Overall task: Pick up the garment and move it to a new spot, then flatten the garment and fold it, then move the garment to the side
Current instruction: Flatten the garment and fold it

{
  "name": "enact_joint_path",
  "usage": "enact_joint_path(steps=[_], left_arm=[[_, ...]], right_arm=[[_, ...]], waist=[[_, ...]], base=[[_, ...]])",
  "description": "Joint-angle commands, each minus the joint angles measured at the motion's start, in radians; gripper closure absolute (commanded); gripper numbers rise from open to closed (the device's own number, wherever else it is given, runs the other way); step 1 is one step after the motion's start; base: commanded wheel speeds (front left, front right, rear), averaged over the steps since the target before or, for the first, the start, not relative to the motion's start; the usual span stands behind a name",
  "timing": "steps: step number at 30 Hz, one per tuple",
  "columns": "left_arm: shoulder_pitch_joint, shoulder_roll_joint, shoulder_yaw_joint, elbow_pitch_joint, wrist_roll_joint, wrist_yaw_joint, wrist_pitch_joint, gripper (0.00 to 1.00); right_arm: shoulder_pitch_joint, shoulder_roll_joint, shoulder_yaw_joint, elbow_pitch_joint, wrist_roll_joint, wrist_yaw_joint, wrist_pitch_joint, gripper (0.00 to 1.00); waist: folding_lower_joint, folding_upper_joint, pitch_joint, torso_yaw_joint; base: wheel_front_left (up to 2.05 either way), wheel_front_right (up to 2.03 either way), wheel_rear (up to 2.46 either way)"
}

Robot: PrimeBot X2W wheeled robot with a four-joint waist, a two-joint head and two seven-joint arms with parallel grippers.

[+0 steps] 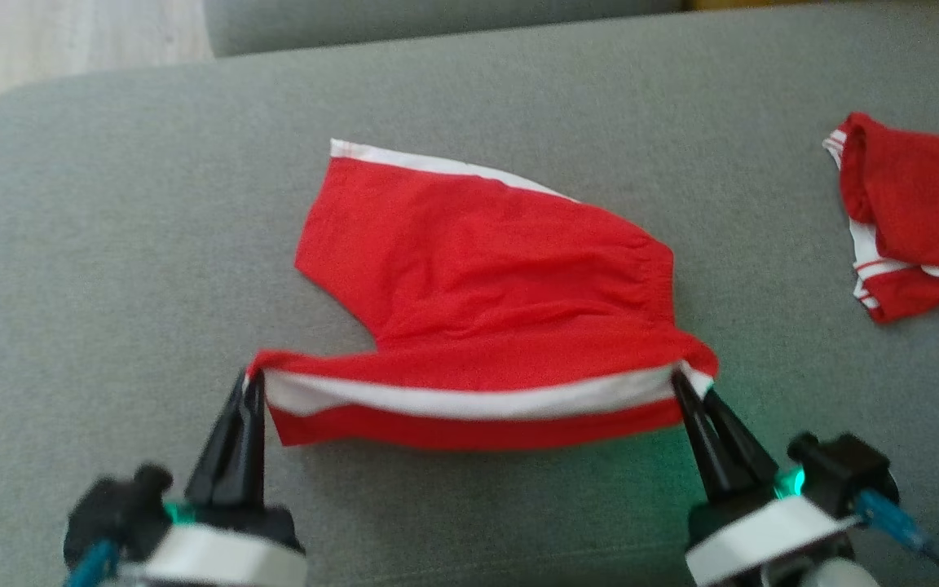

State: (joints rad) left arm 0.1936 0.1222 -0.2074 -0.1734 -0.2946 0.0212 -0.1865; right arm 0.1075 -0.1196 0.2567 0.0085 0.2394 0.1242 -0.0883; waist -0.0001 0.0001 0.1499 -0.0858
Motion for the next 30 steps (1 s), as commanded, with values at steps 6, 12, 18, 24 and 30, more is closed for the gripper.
enact_joint_path(steps=[6, 12, 18, 24, 30], left_arm=[[-0.220, 0.035, 0.049, 0.110, 0.017, -0.024, -0.007, 1.00], [-0.460, 0.066, 0.055, 0.306, 0.038, -0.046, 0.001, 1.00], [-0.679, 0.088, 0.047, 0.488, 0.067, -0.060, -0.001, 1.00], [-0.843, 0.102, 0.031, 0.642, 0.092, -0.068, -0.012, 1.00], [-0.940, 0.109, 0.025, 0.767, 0.100, -0.069, -0.033, 1.00]], right_arm=[[-0.136, 0.028, 0.028, 0.053, 0.018, 0.007, -0.048, 1.00], [-0.257, 0.059, 0.016, 0.157, 0.024, 0.007, -0.079, 1.00], [-0.398, 0.069, 0.019, 0.256, 0.052, 0.007, -0.113, 1.00], [-0.514, 0.069, 0.062, 0.344, 0.110, 0.007, -0.140, 1.00], [-0.581, 0.069, 0.100, 0.409, 0.148, 0.007, -0.160, 1.00]], waist=[[0.0001, -0.0001, 0.073, -0.030], [0.0001, -0.0001, 0.157, -0.063], [0.0001, -0.0001, 0.244, -0.094], [0.0001, -0.0001, 0.308, -0.110], [0.0001, -0.0001, 0.336, -0.122]], base=[[0.00, 0.00, 0.00], [0.00, 0.00, 0.00], [0.00, 0.00, 0.00], [0.00, 0.00, 0.00], [0.00, 0.00, 0.00]])
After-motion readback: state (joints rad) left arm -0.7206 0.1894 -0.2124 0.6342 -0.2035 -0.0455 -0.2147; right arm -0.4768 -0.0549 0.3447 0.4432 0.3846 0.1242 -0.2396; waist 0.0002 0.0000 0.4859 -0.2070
